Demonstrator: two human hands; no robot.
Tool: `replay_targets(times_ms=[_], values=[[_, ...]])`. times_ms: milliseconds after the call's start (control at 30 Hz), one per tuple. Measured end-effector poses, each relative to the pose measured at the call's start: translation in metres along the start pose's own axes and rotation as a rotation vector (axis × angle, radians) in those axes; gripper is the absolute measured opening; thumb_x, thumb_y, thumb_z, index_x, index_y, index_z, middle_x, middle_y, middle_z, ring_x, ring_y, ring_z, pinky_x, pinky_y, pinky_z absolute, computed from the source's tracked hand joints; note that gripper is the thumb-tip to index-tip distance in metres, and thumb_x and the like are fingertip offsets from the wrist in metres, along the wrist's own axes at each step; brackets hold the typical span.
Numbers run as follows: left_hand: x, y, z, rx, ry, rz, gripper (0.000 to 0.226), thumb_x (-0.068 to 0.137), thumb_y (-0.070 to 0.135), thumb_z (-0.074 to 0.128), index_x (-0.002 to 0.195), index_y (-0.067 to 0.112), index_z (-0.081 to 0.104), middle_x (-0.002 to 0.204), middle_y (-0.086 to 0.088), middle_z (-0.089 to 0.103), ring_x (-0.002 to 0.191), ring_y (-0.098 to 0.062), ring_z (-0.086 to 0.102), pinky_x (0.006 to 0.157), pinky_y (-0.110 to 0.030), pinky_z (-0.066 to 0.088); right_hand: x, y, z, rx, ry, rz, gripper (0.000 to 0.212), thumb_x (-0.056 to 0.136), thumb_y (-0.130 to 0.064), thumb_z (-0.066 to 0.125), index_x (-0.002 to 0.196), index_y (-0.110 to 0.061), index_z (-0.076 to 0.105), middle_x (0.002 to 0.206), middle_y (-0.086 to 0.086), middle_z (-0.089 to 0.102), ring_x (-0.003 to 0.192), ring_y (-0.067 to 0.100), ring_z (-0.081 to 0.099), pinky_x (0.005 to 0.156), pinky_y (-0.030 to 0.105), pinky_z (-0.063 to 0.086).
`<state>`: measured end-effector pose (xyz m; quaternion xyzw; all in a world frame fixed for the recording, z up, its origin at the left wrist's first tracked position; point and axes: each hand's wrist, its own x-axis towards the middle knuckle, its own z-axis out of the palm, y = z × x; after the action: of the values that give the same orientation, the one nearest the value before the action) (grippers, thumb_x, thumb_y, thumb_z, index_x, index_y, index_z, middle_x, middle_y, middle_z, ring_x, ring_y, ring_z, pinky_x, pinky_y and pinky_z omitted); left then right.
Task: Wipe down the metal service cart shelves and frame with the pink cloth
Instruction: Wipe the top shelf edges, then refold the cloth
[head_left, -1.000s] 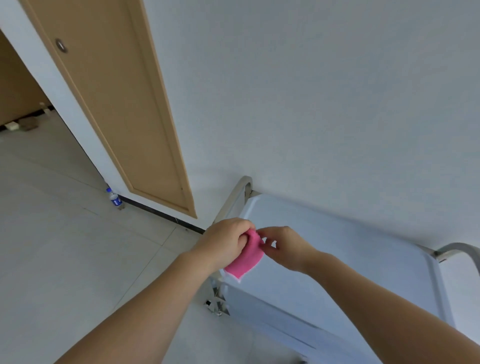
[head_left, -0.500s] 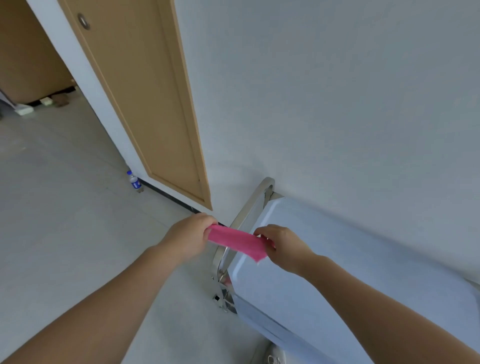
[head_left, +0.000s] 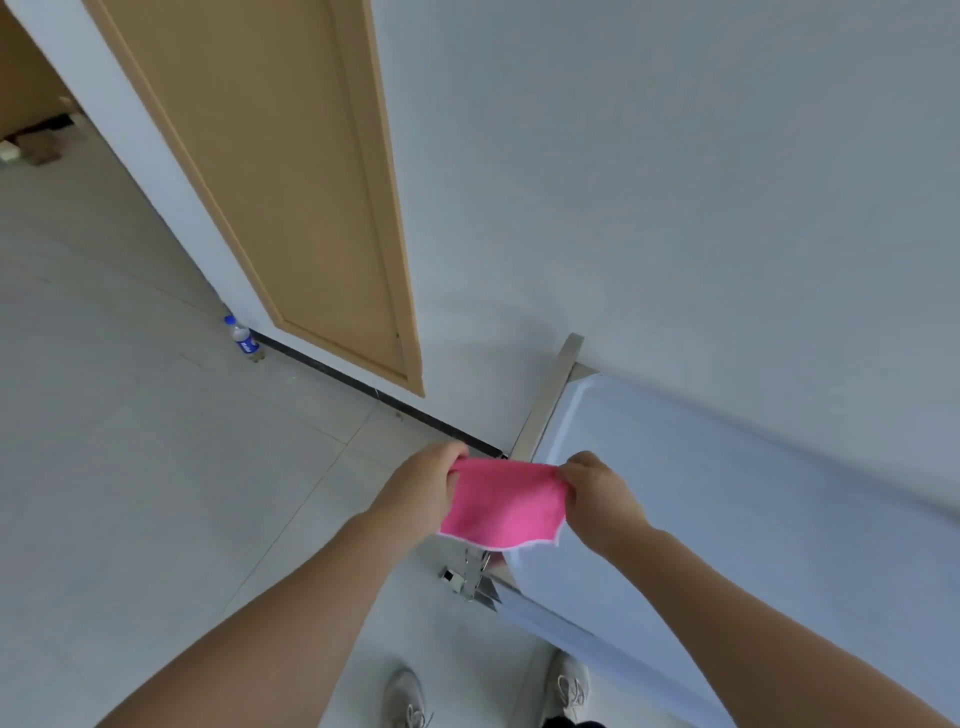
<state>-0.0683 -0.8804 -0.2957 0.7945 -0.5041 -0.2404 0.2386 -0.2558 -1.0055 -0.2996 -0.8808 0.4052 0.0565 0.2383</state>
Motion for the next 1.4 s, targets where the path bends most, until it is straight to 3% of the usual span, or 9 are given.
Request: replay_targets(times_ms=[100,200,300,433,533,700,967,1133,1400], values=[[0.010,-0.006,0.006,-0.037,-0.059,0.053,0.018,0.091,0.012,0.048,0.104,0.022,0.054,0.096,0.006,0.059,0.085,-0.011,0.057,0.075,-0.025,0.049,-0.013,-0.010,0.027,-0.027,0.086,0.002,0.041,0.093,-0.017,0.048,0.134,-0.020,0.047,0.142,0.007,0.038,0.121,0.027,0.048,0.103,0.035,0.042],[0.013,-0.015,0.005,-0.015,-0.089,0.141,0.019,0.089,0.009,0.049,0.102,0.022,0.052,0.098,0.004,0.056,0.084,-0.015,0.056,0.073,-0.027,0.046,-0.032,-0.027,0.066,-0.126,0.133,-0.120,0.063,0.090,-0.028,0.054,0.145,-0.015,0.025,0.152,0.016,0.024,0.136,0.035,0.033,0.110,0.043,0.031],[0.011,-0.024,-0.003,0.021,-0.102,0.205,0.025,0.087,0.009,0.050,0.110,0.020,0.051,0.110,0.001,0.054,0.091,-0.017,0.057,0.080,-0.034,0.049,-0.037,-0.031,0.092,-0.331,0.205,-0.260,0.074,0.082,-0.033,0.064,0.144,-0.015,0.027,0.152,0.019,0.022,0.138,0.039,0.024,0.108,0.053,0.027],[0.005,-0.035,-0.015,0.073,-0.112,0.243,0.031,0.089,0.011,0.048,0.119,0.018,0.051,0.123,0.002,0.052,0.102,-0.016,0.057,0.086,-0.035,0.049,-0.030,-0.031,0.105,-0.455,0.182,-0.297,0.075,0.079,-0.038,0.065,0.143,-0.016,0.031,0.154,0.012,0.016,0.139,0.041,0.020,0.107,0.057,0.024],[0.001,-0.042,-0.021,0.090,-0.142,0.269,0.031,0.088,0.011,0.048,0.119,0.016,0.053,0.123,0.003,0.052,0.101,-0.016,0.057,0.084,-0.033,0.048,-0.021,-0.033,0.098,-0.493,0.181,-0.324,0.070,0.077,-0.042,0.064,0.139,-0.018,0.040,0.152,0.010,0.027,0.137,0.042,0.024,0.106,0.060,0.025],[0.002,-0.046,-0.030,0.119,-0.153,0.294,0.031,0.089,0.011,0.046,0.119,0.017,0.052,0.123,0.005,0.053,0.099,-0.015,0.057,0.079,-0.026,0.046,-0.005,-0.035,0.076,-0.492,0.236,-0.409,0.042,0.091,-0.038,0.039,0.125,-0.021,0.056,0.141,0.006,0.047,0.136,0.036,0.032,0.109,0.058,0.025],[0.013,-0.039,-0.030,0.096,-0.151,0.341,0.029,0.089,0.010,0.046,0.116,0.017,0.055,0.117,0.005,0.058,0.099,-0.015,0.057,0.081,-0.027,0.048,0.031,-0.022,0.049,-0.341,0.180,-0.412,0.039,0.097,-0.044,0.029,0.115,-0.023,0.056,0.126,-0.002,0.054,0.136,0.028,0.031,0.117,0.043,0.007],[0.038,-0.031,-0.027,0.079,-0.131,0.279,0.030,0.089,0.010,0.046,0.116,0.018,0.055,0.115,0.006,0.058,0.097,-0.014,0.058,0.081,-0.028,0.049,0.075,0.000,0.020,-0.271,0.162,-0.455,0.042,0.097,-0.042,0.024,0.109,-0.023,0.059,0.116,-0.004,0.056,0.130,0.024,0.035,0.117,0.037,0.009],[0.077,-0.021,-0.016,0.099,-0.074,0.215,0.031,0.089,0.012,0.046,0.117,0.022,0.054,0.114,0.008,0.059,0.093,-0.008,0.058,0.076,-0.018,0.044,0.146,0.040,-0.017,-0.224,0.140,-0.512,0.042,0.095,-0.043,0.023,0.103,-0.023,0.060,0.110,-0.004,0.056,0.123,0.024,0.040,0.115,0.039,0.009]])
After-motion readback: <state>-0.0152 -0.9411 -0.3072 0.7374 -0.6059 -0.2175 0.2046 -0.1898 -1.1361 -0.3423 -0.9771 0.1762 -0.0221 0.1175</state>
